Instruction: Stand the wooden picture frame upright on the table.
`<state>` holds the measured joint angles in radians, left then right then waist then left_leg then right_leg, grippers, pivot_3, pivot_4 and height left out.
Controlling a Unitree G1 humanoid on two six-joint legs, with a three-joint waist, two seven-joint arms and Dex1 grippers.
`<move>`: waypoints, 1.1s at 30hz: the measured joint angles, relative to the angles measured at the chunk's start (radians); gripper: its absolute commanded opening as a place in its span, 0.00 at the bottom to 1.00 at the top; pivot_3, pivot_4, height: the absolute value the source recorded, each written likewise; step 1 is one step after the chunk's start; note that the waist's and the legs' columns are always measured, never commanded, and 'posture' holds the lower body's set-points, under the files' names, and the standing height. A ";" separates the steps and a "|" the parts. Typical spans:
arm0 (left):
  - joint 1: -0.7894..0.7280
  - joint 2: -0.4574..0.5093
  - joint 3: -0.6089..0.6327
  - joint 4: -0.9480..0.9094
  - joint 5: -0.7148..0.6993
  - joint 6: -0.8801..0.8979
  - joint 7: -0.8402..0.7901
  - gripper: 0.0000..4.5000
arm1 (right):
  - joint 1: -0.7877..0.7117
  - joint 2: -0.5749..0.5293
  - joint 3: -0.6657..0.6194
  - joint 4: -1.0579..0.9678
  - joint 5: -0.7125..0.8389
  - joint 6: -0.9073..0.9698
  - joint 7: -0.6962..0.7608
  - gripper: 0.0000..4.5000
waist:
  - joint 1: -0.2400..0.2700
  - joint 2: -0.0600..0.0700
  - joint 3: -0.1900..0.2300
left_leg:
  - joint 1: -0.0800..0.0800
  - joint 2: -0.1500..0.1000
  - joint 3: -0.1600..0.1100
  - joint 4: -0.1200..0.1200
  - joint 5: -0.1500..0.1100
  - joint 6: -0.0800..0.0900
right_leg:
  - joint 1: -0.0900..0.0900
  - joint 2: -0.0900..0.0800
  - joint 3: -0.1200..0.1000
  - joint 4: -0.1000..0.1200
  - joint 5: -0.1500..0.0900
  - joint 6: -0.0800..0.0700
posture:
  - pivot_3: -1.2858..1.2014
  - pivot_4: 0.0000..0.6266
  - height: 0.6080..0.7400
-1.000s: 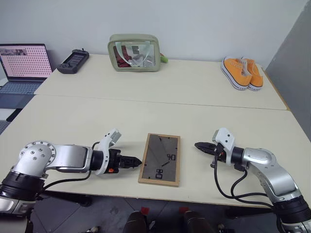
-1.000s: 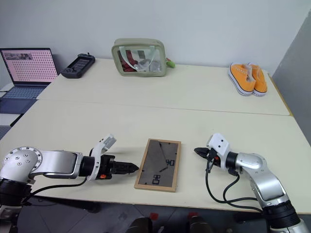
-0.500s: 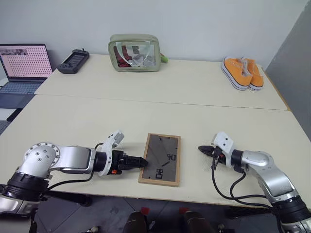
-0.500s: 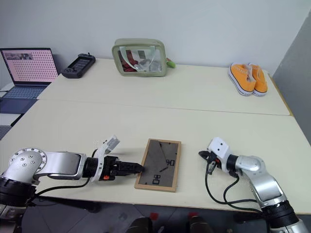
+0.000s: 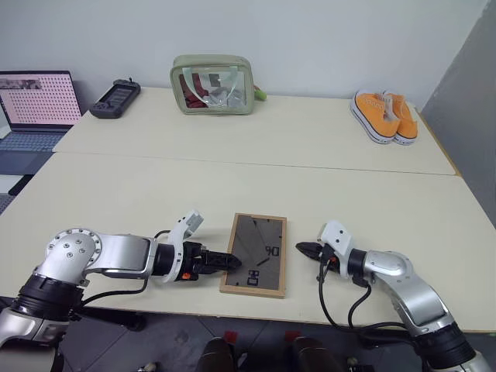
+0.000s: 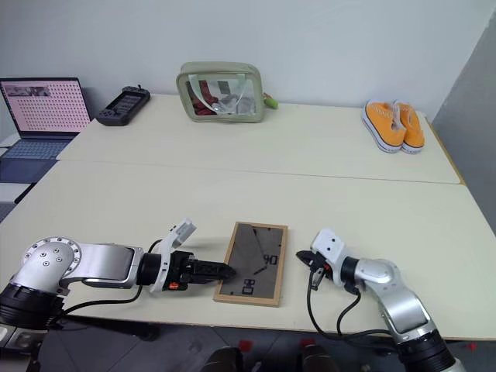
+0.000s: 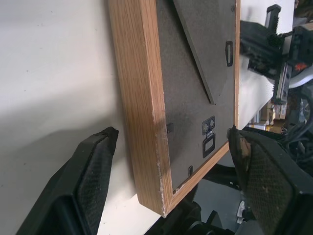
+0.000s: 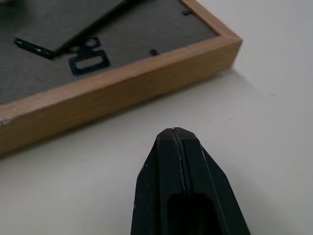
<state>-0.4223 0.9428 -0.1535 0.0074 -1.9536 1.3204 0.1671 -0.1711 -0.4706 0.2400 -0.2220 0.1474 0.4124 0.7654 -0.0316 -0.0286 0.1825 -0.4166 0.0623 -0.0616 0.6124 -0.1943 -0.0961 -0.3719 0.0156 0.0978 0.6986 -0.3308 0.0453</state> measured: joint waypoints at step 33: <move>0.120 0.040 0.052 -0.062 -0.011 -0.008 -0.050 0.85 | 0.007 -0.077 -0.030 -0.040 0.005 0.055 0.023 0.00 | -0.006 0.000 0.000 | 0.001 0.000 0.002 -0.002 0.000 0.000 | -0.001 0.000 0.002 -0.001 0.000 0.000 | 0.52 0.24 1.00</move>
<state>-0.3021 0.9831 -0.1017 -0.0544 -1.9650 1.3119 0.1171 -0.1642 -0.5472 0.2099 -0.2624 0.1526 0.4671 0.7888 -0.0378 -0.0284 0.1825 -0.4154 0.0625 -0.0592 0.6108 -0.1944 -0.0961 -0.3725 0.0152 0.0999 0.6979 -0.3310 0.0453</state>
